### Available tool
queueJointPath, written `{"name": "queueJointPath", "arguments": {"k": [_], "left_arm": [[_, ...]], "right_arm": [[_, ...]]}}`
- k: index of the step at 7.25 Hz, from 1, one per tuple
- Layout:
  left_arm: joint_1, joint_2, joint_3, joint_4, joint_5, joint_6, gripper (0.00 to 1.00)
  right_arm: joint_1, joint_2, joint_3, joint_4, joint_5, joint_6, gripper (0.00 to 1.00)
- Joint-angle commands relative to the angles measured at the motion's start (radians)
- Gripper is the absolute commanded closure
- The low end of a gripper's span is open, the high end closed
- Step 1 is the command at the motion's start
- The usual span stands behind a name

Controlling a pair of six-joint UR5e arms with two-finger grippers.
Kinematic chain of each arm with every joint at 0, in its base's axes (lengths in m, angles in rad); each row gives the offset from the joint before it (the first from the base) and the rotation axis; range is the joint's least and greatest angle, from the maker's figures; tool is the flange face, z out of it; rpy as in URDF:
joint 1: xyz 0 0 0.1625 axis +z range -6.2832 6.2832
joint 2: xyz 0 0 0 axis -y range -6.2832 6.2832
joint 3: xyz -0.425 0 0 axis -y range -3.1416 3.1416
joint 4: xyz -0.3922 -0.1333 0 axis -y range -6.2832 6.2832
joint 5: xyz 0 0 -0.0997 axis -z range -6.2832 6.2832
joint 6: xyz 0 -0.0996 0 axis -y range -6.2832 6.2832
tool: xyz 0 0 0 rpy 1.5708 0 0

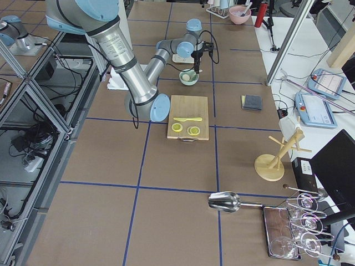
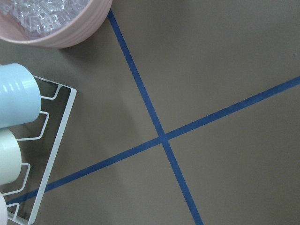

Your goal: Put spoon and bun in bowl

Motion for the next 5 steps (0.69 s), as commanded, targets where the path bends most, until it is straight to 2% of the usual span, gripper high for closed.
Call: {"name": "queueJointPath", "arguments": {"k": [1, 2, 5], "left_arm": [[-0.039, 0.001, 0.013, 0.014, -0.095, -0.003, 0.00], [-0.084, -0.003, 0.004, 0.093, -0.128, -0.001, 0.00], [-0.154, -0.016, -0.039, 0.257, -0.125, 0.142, 0.00]], "right_arm": [[0.152, -0.117, 0.070, -0.104, 0.062, -0.290, 0.00], [0.231, -0.179, 0.072, -0.101, 0.116, -0.402, 0.00], [0.456, -0.318, 0.078, -0.103, 0.297, -0.677, 0.00]]}}
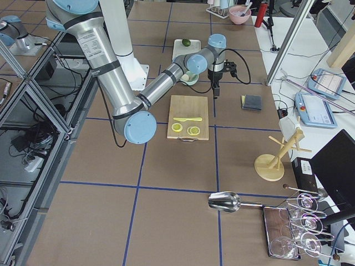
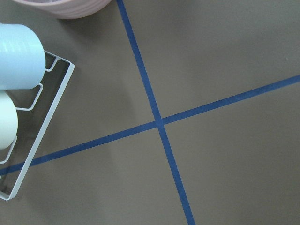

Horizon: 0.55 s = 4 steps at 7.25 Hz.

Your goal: Put spoon and bun in bowl

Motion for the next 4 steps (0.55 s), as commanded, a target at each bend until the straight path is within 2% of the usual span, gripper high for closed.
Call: {"name": "queueJointPath", "arguments": {"k": [1, 2, 4], "left_arm": [[-0.029, -0.003, -0.078, 0.140, 0.000, 0.073, 0.00], [-0.029, 0.009, -0.123, 0.203, 0.001, 0.071, 0.00], [-0.029, 0.011, -0.130, 0.220, 0.000, 0.065, 0.00]], "right_arm": [[0.147, -0.102, 0.002, 0.000, 0.117, -0.183, 0.00], [0.207, -0.152, 0.000, -0.001, 0.148, -0.269, 0.00], [0.331, -0.269, -0.004, -0.004, 0.186, -0.465, 0.00]]}}
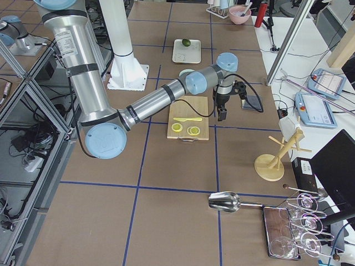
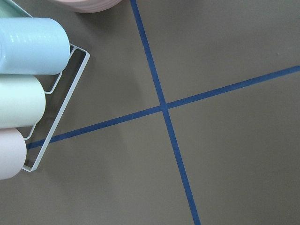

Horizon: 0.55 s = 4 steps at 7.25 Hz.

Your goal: Put spoon and bun in bowl

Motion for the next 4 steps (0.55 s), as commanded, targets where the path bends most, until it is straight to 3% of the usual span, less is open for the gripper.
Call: {"name": "queueJointPath", "arguments": {"k": [1, 2, 4], "left_arm": [[-0.001, 0.002, -0.008, 0.015, 0.001, -0.002, 0.00], [0.001, 0.000, -0.001, 0.010, 0.007, 0.000, 0.00], [0.001, 0.000, 0.002, 0.012, 0.007, -0.002, 0.00]], "right_arm": [[0.133, -0.128, -0.008, -0.001, 0.023, -0.204, 0.00], [0.195, -0.166, -0.038, -0.001, 0.015, -0.308, 0.00], [0.331, -0.177, -0.192, 0.002, 0.029, -0.540, 0.00]]}}
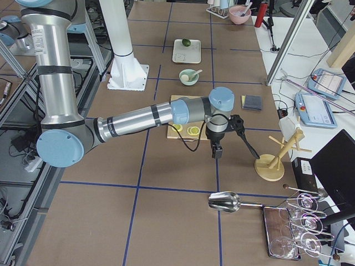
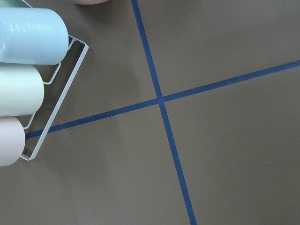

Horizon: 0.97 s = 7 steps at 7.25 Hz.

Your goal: Put spoon and bun in bowl

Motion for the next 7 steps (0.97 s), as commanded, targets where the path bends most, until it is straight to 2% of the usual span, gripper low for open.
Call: {"name": "queueJointPath", "arguments": {"k": [1, 2, 3, 5, 7], "left_arm": [[0.000, 0.000, 0.004, 0.002, -0.003, -0.003, 0.00], [0.000, 0.000, 0.002, 0.004, -0.003, -0.003, 0.00], [0.000, 0.001, 0.004, 0.004, -0.003, -0.004, 0.00], [0.000, 0.001, 0.010, 0.005, -0.004, -0.003, 0.00], [0.000, 0.001, 0.010, 0.005, -0.004, -0.004, 0.00]], "right_arm": [[0.135, -0.011, -0.154, 0.006, 0.008, -0.201, 0.00], [0.173, -0.015, -0.182, 0.005, 0.008, -0.247, 0.00], [0.192, -0.073, -0.187, 0.014, 0.034, -0.247, 0.00], [0.191, -0.078, -0.182, 0.017, 0.050, -0.211, 0.00], [0.181, -0.075, -0.196, 0.079, 0.043, -0.162, 0.00]]}}
